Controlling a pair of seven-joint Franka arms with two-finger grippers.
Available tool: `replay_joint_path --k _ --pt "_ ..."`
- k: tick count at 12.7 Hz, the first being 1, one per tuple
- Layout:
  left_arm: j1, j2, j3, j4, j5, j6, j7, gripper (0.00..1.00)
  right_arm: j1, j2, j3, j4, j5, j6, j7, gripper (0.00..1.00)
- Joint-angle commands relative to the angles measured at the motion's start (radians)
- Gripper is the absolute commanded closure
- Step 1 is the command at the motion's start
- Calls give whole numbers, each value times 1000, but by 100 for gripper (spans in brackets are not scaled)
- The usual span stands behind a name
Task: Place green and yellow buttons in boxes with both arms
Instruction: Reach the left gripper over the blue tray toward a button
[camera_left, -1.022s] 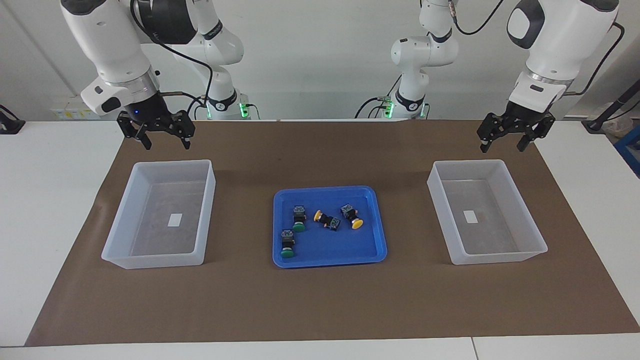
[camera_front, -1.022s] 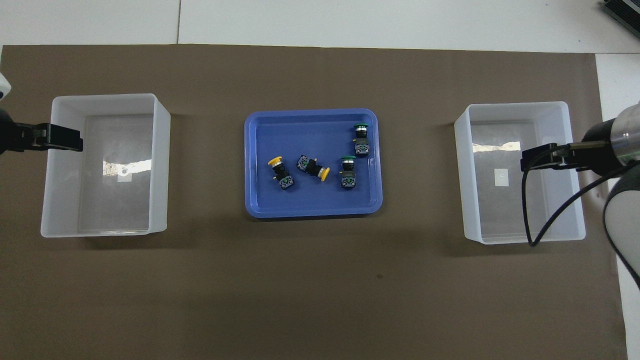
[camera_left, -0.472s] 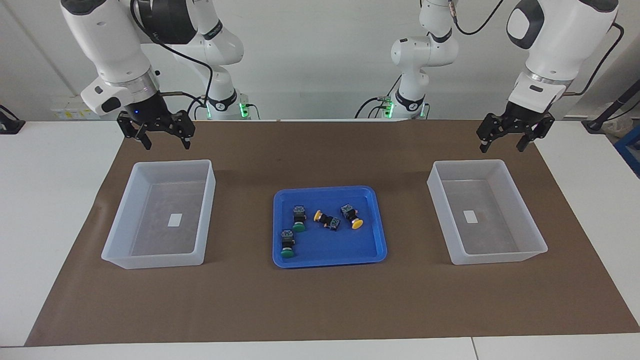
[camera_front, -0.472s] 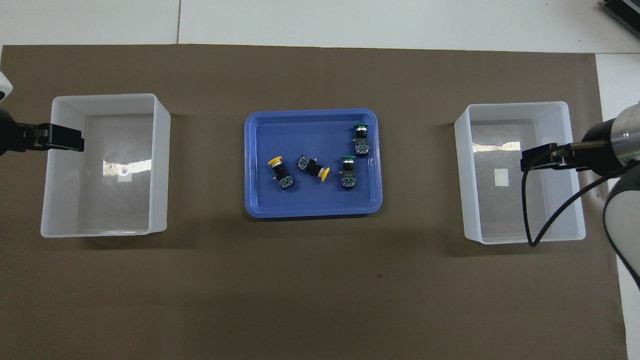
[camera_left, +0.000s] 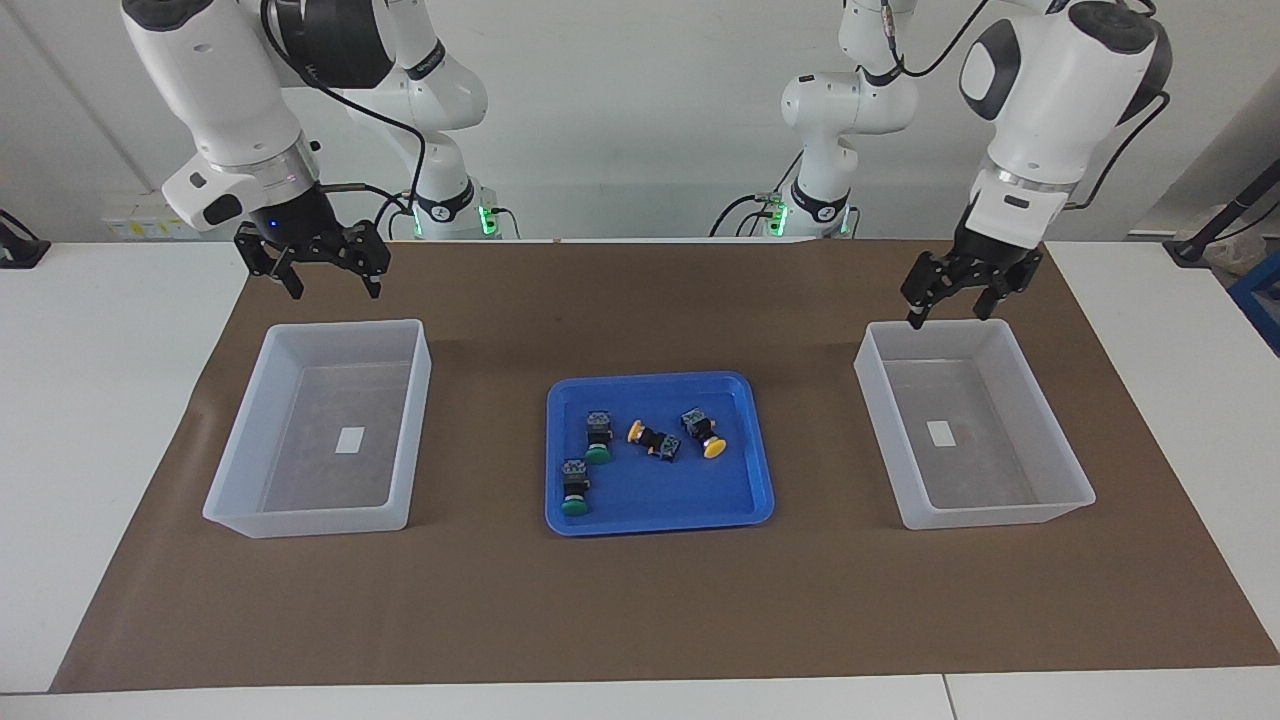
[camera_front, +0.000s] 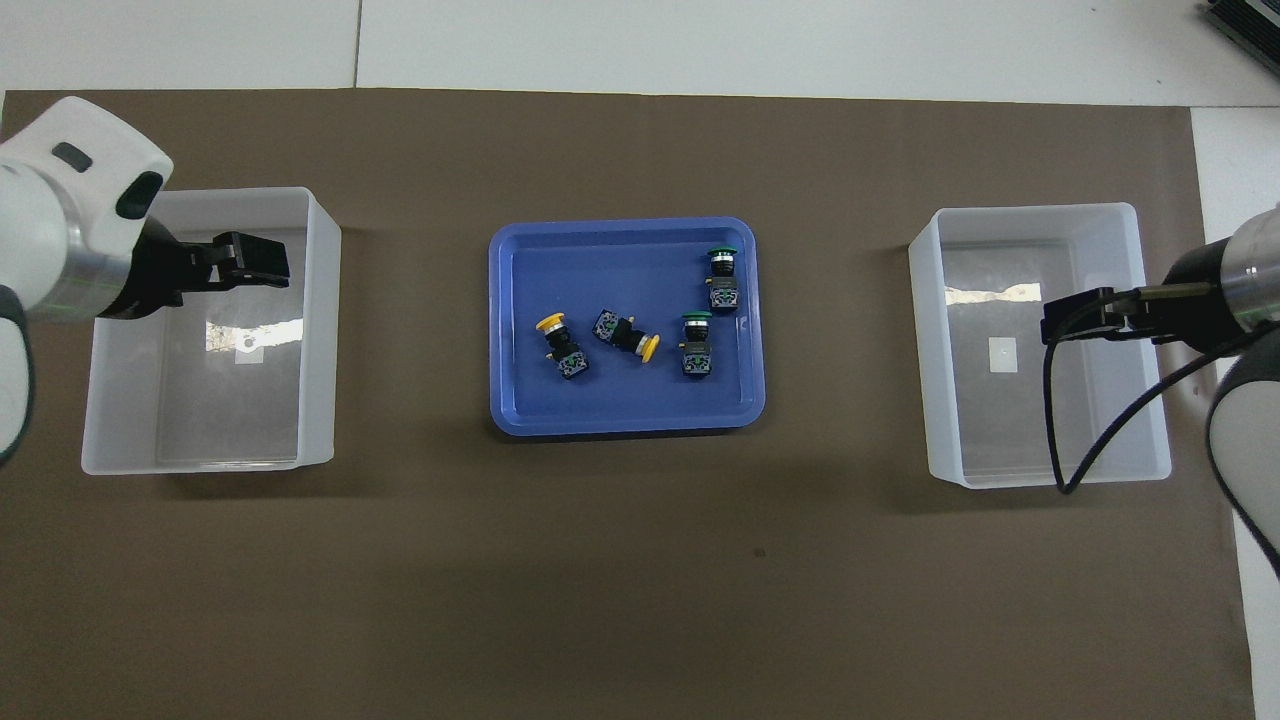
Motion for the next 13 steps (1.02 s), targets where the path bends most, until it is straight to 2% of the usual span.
replay_joint_path --k 1,4,8,11,13 --pt "-75 46 12 -38 -9 100 -93 0 -4 -7 3 1 20 -8 -28 0" --pt "-141 128 14 -46 -9 224 -219 0 -2 -8 3 1 20 -7 -18 0" --pt "-185 139 14 -162 -9 391 -235 2 10 -14 5 -18 20 2 -18 0" --pt "-265 250 17 -158 -6 501 -359 3 10 -16 5 -24 20 11 -18 0" --pt "-293 265 17 -159 -4 508 -367 3 10 -17 5 -28 20 22 -20 0"
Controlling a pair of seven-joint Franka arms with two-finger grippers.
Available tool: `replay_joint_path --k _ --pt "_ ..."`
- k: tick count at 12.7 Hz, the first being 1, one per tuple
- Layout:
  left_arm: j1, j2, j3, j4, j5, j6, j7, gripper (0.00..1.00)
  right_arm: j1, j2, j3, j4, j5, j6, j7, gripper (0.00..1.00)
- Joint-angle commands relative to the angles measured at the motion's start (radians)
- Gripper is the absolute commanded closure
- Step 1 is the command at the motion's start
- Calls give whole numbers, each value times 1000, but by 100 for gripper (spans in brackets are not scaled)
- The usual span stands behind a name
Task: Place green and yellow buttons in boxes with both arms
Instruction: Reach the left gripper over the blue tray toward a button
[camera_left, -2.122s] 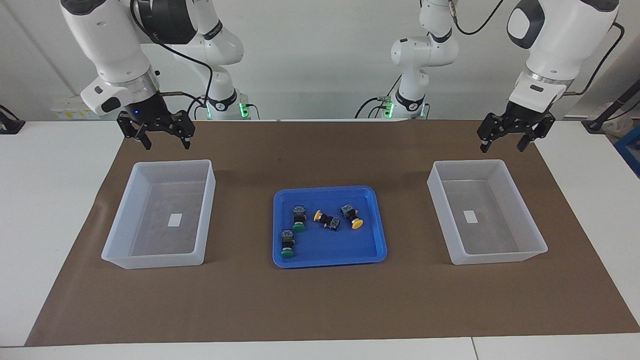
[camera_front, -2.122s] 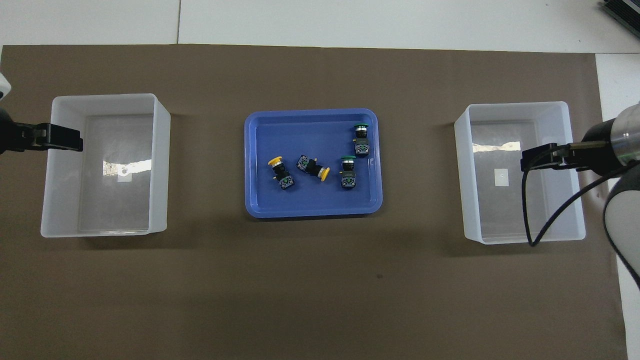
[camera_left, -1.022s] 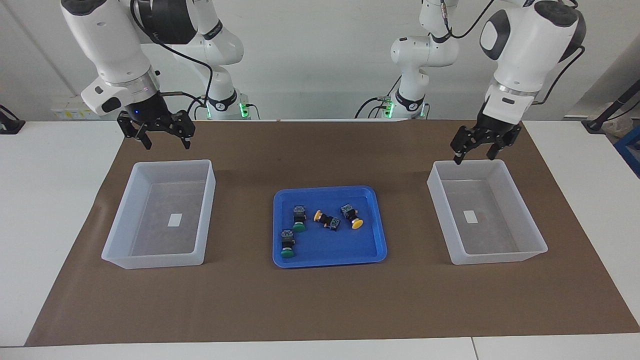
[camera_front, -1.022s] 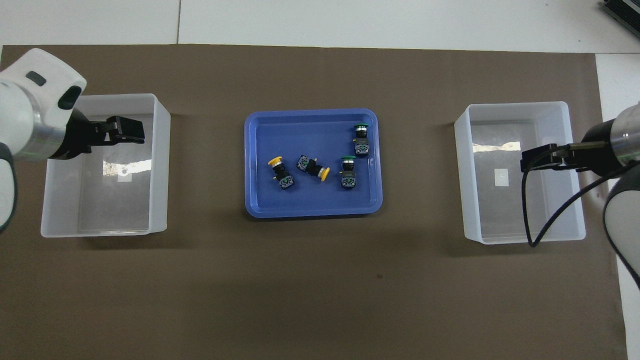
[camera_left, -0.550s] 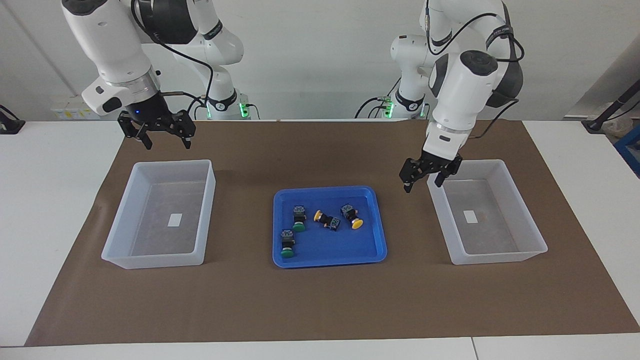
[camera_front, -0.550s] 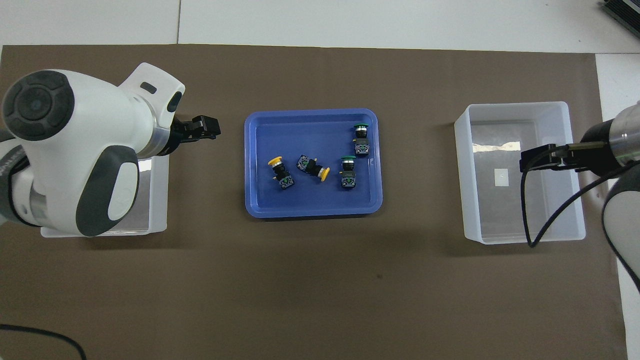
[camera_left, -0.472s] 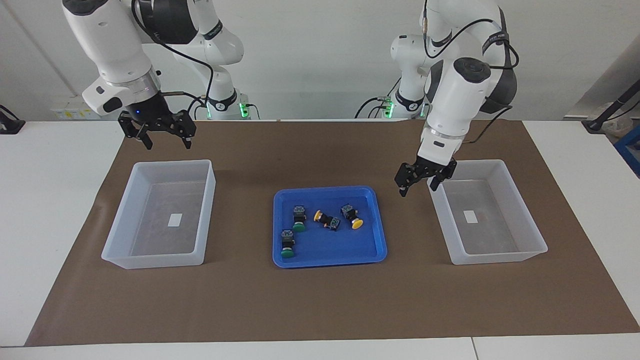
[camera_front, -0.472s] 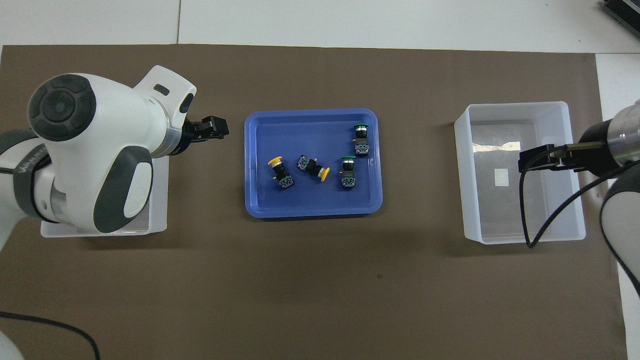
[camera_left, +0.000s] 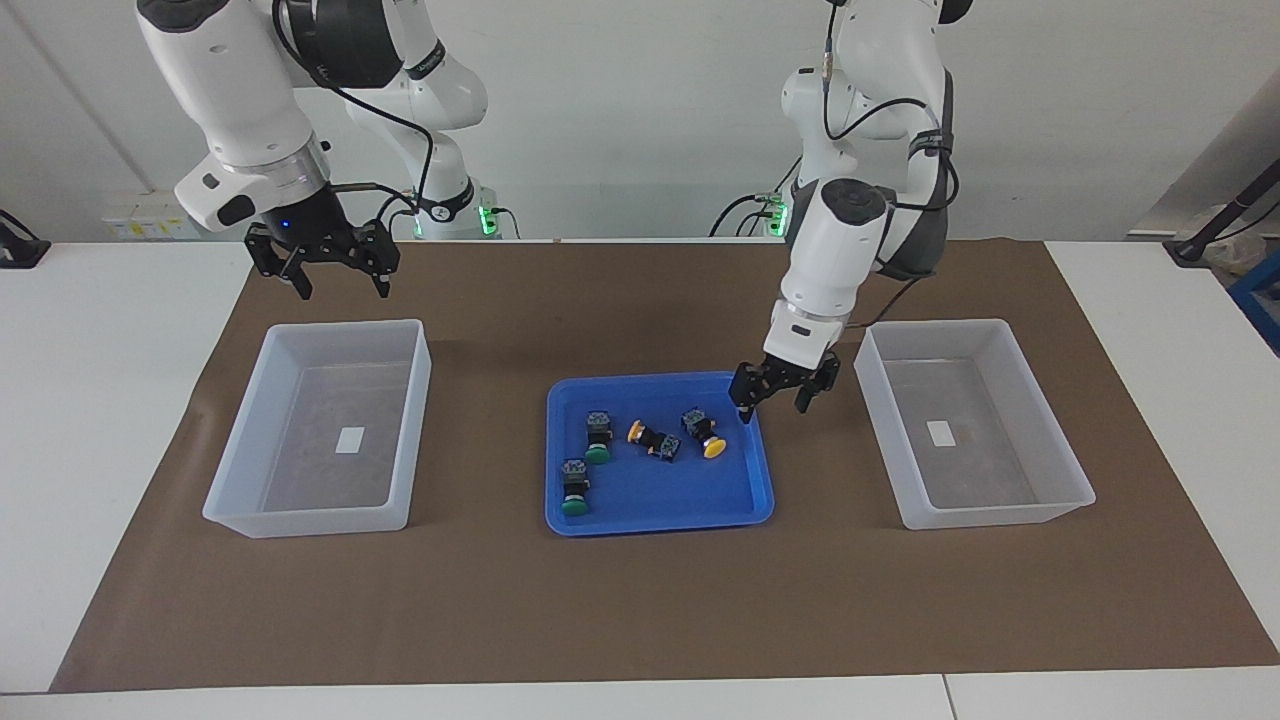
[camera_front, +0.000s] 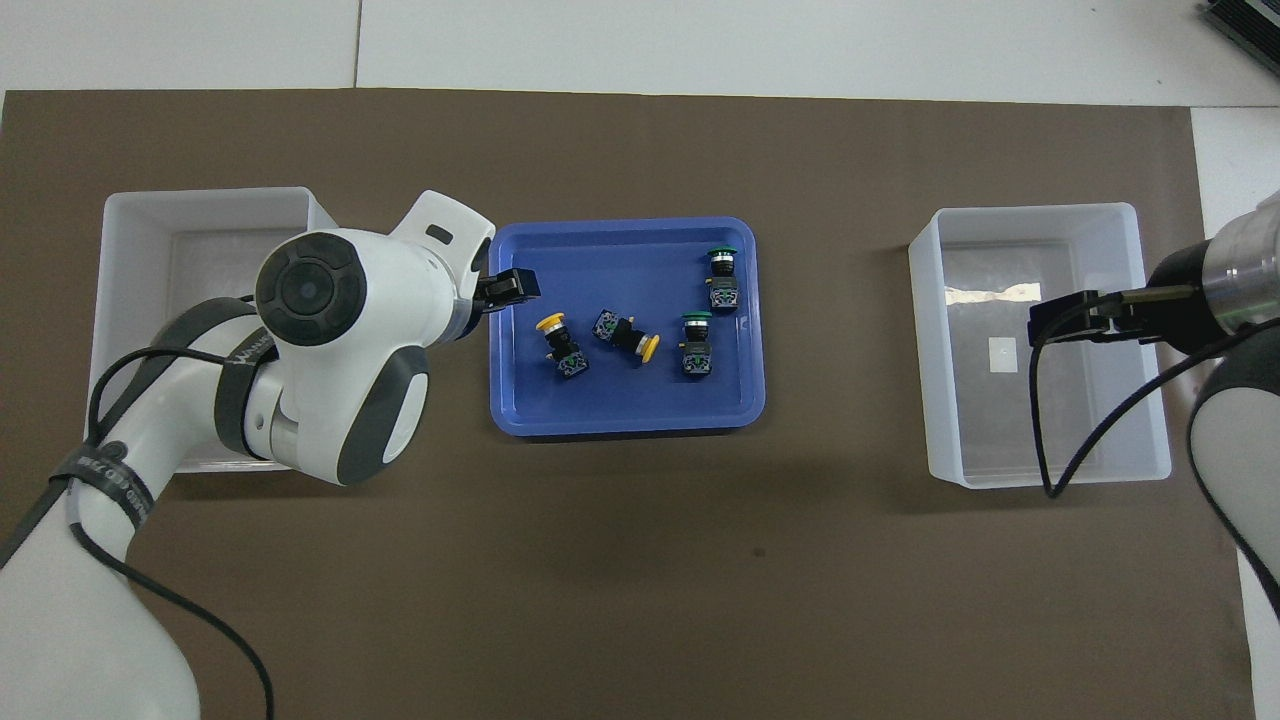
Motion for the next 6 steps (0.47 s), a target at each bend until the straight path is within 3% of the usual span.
replay_joint_path --k 1,3,4,6 --pt "-61 36 20 -8 1 29 -24 3 -5 -17 4 -30 19 28 -20 0" --pt "-101 85 20 -8 7 58 -44 7 -5 -19 4 -30 19 32 -20 0" --pt "-101 87 20 -8 7 62 -49 14 -5 -19 4 -30 19 32 -20 0" --pt "-102 87 19 -10 7 62 -59 39 -4 -20 4 -38 19 38 -20 0"
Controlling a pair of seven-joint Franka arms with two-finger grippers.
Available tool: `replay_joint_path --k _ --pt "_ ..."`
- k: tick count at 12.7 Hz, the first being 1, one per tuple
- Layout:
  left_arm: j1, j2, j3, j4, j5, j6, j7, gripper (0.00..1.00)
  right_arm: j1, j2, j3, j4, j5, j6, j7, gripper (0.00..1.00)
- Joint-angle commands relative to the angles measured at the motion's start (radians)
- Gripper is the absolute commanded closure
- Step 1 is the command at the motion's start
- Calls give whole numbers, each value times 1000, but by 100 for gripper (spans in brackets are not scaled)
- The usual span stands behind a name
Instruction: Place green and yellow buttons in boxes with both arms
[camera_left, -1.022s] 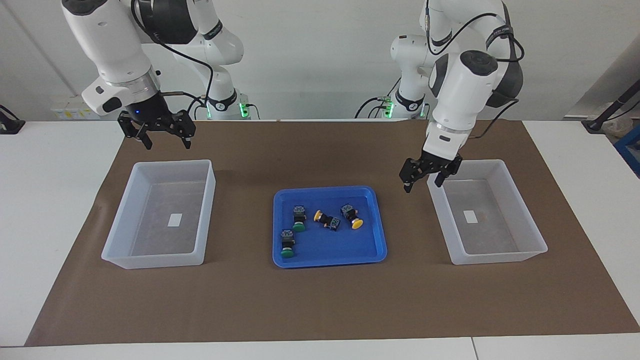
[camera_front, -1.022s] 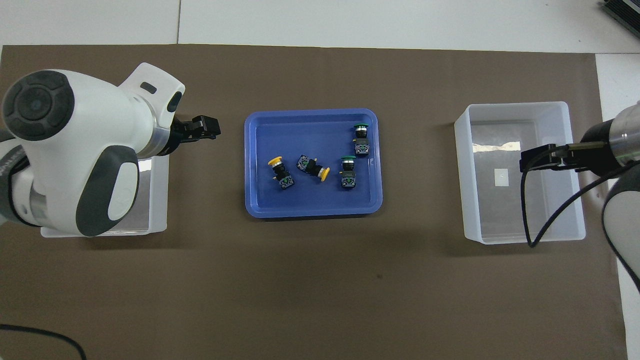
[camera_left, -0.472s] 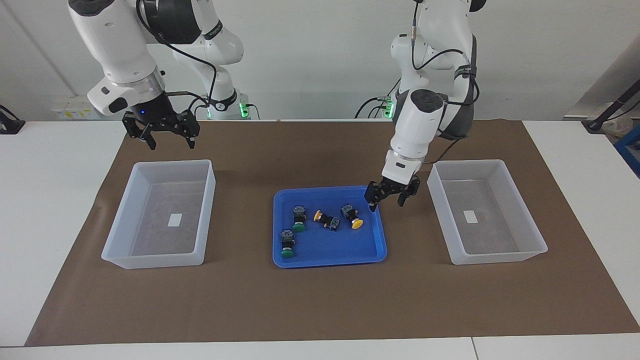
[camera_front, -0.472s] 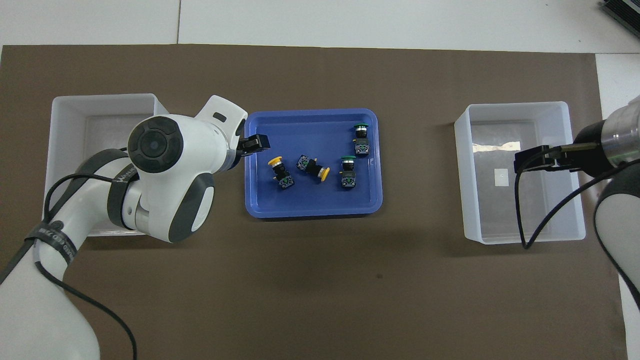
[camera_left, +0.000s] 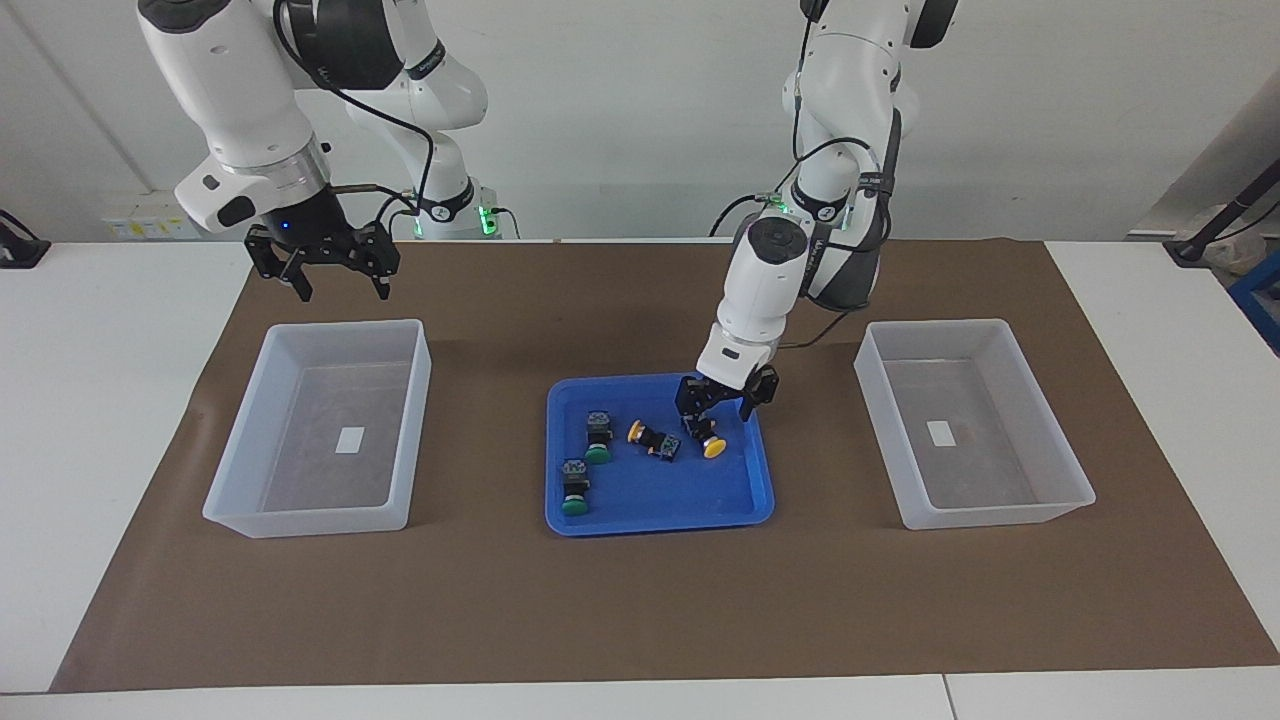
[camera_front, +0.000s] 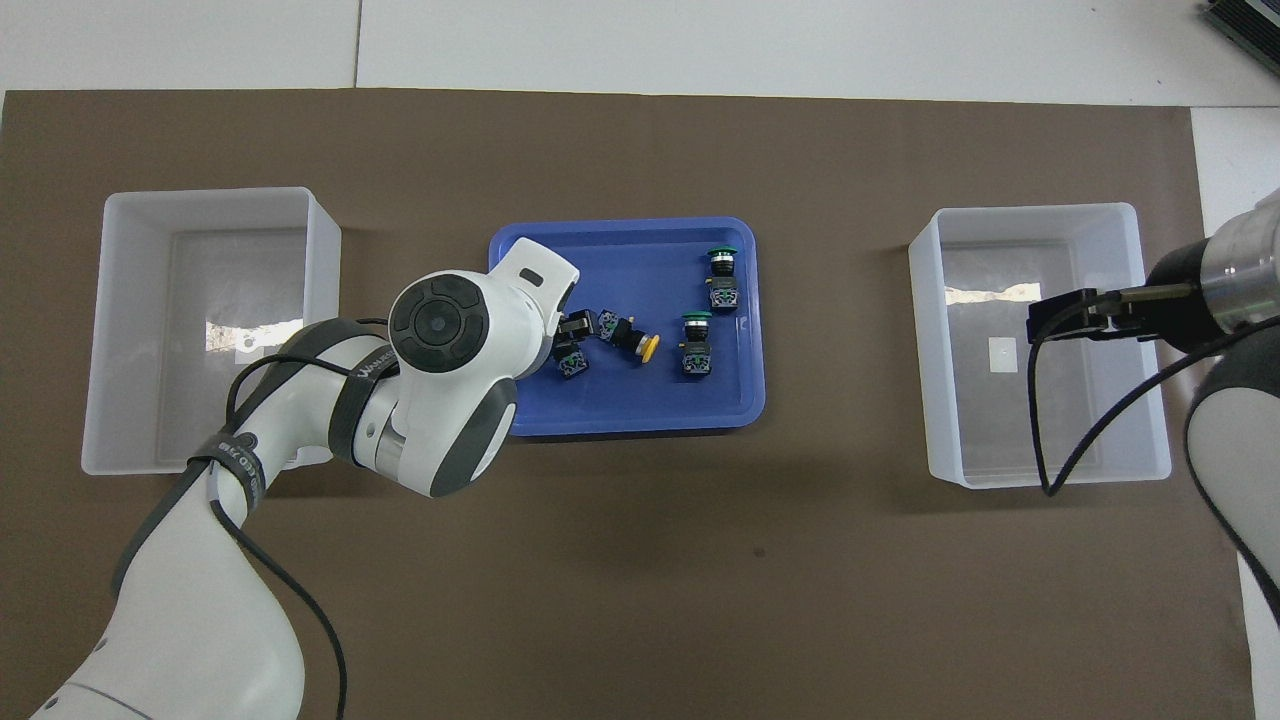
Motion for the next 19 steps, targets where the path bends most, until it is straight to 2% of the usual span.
replay_joint_path --k 1,2,6,9,10,14,15,16,19 --pt "-13 -6 17 -9 6 20 -18 44 5 -25 4 -37 19 25 -20 0" --pt "-13 -6 17 -10 6 20 -19 50 5 -26 4 -41 19 26 -20 0" --pt "-10 15 17 -10 6 75 -18 50 5 -27 4 -43 19 29 -21 0" --pt "-12 45 17 -9 6 130 -18 42 5 -28 4 -46 19 29 -21 0" --pt "-12 54 17 -9 6 139 -18 29 5 -31 4 -47 19 29 -21 0" --pt "-13 71 17 -10 6 159 -18 29 13 -34 6 -70 19 58 -20 0" --pt "-13 71 17 -10 6 159 -18 33 36 -36 6 -83 19 92 -15 0" --pt "-13 71 17 -10 6 159 -18 41 49 -37 4 -102 19 128 -11 0" --pt "-15 71 16 -15 6 156 -19 79 149 -17 6 -132 19 225 113 0"
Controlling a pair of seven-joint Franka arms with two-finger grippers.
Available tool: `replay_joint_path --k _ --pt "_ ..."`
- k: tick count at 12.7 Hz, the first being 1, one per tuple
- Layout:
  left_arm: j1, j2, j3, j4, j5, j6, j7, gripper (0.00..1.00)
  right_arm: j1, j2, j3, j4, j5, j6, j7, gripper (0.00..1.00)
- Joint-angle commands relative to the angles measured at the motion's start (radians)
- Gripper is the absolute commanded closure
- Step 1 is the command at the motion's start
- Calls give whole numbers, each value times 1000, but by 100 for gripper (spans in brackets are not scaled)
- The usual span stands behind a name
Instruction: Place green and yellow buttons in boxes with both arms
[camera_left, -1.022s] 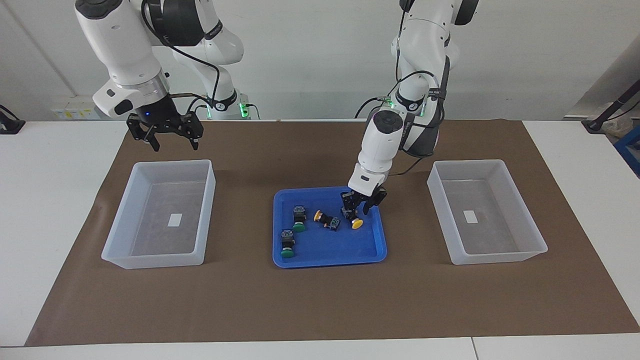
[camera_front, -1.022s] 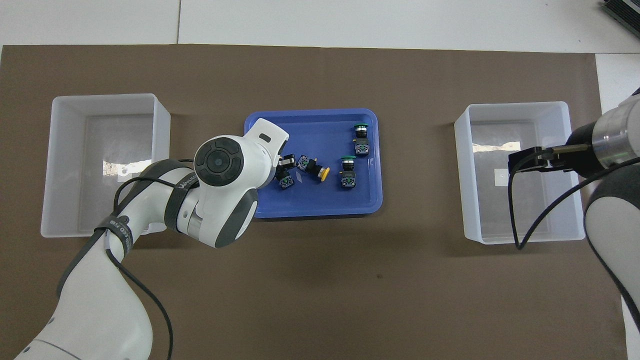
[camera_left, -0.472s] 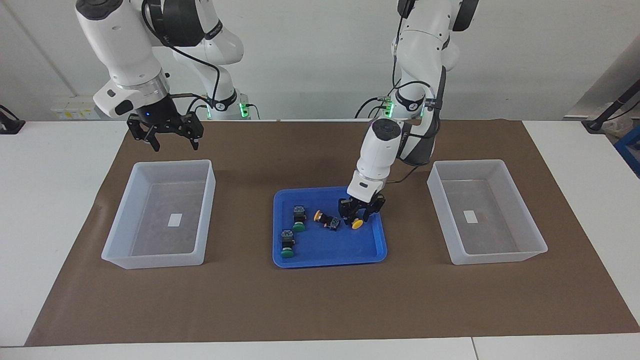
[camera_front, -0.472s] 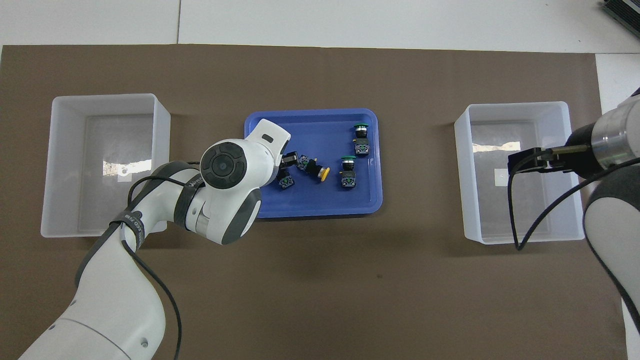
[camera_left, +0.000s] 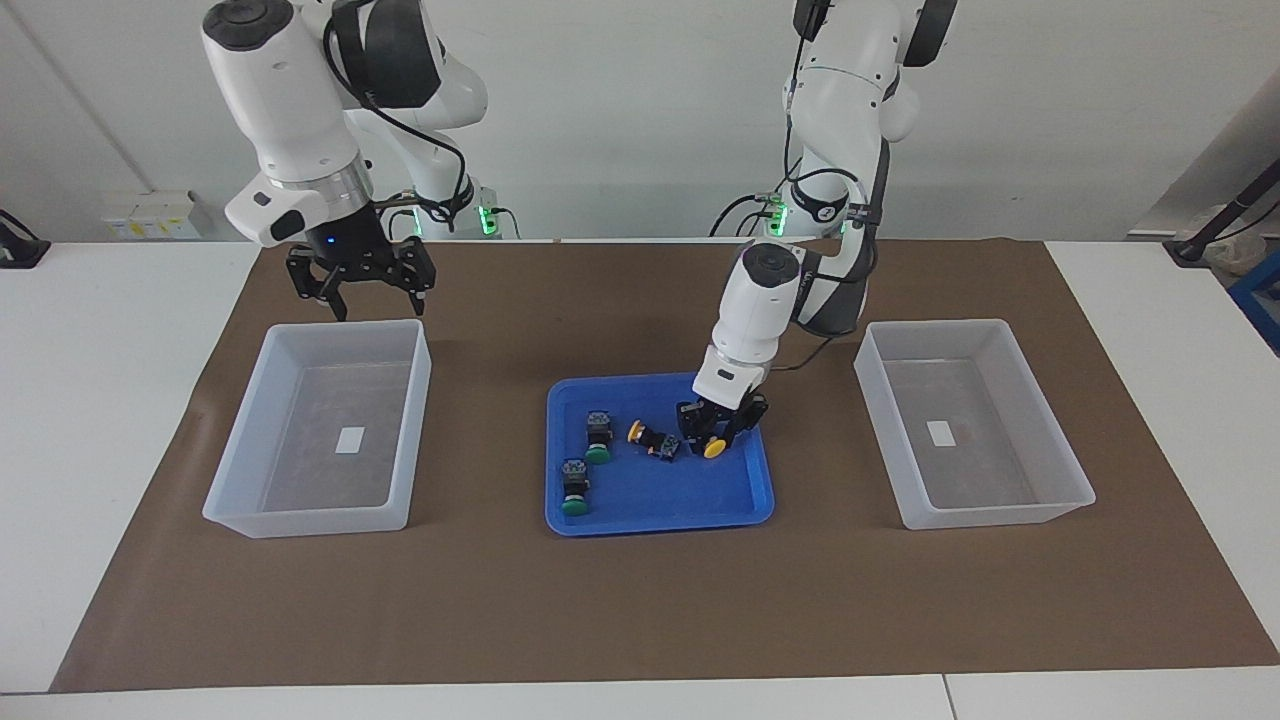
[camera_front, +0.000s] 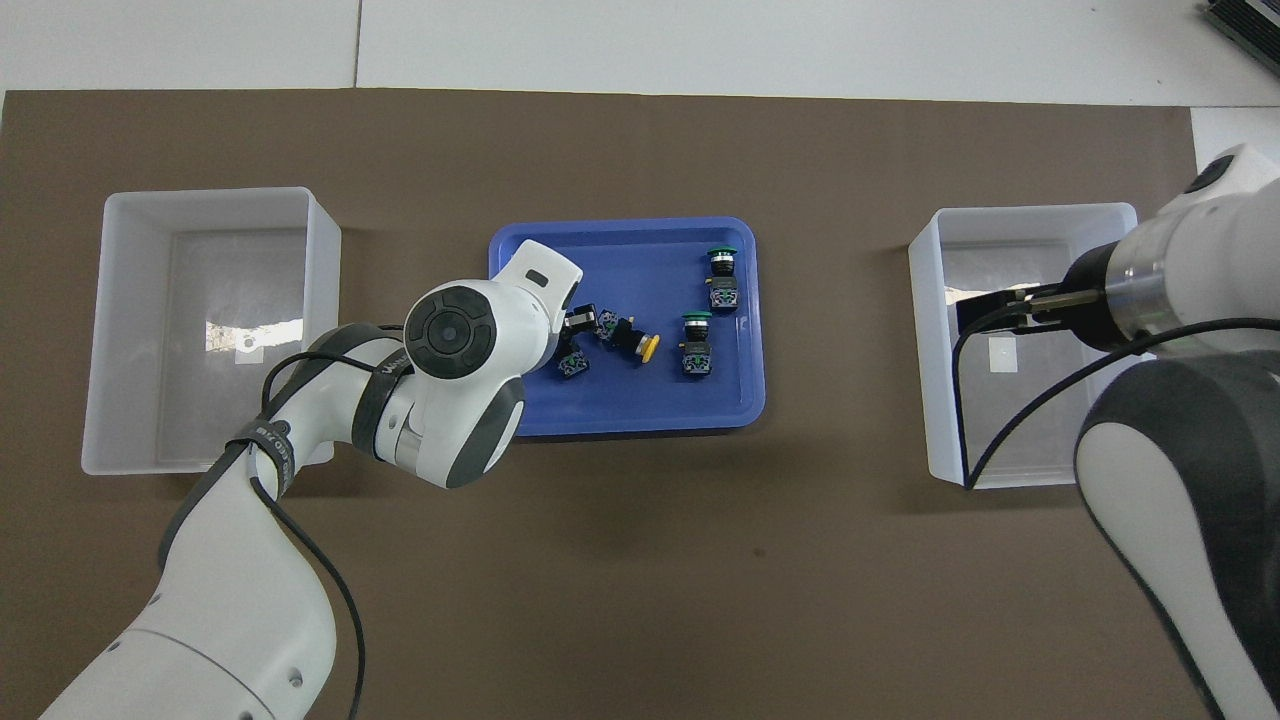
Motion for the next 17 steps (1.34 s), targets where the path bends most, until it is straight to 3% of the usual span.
replay_joint_path --k 1,2,7,10,13,17 --pt "-15 -3 11 -14 6 18 -17 89 80 1 3 -43 13 68 122 0" --pt "-15 -3 11 -14 6 20 -17 100 115 21 5 -49 13 94 160 0" --pt "-7 -3 12 15 6 -7 -13 100 230 164 3 -51 5 250 263 0" --pt "20 -6 15 136 4 -174 -7 100 256 230 3 -52 -7 315 302 0" --pt "100 -70 17 194 6 -320 3 100 269 296 3 -52 -7 388 311 0" --pt "209 -104 18 338 6 -565 61 100 284 324 5 -121 -7 489 317 0"
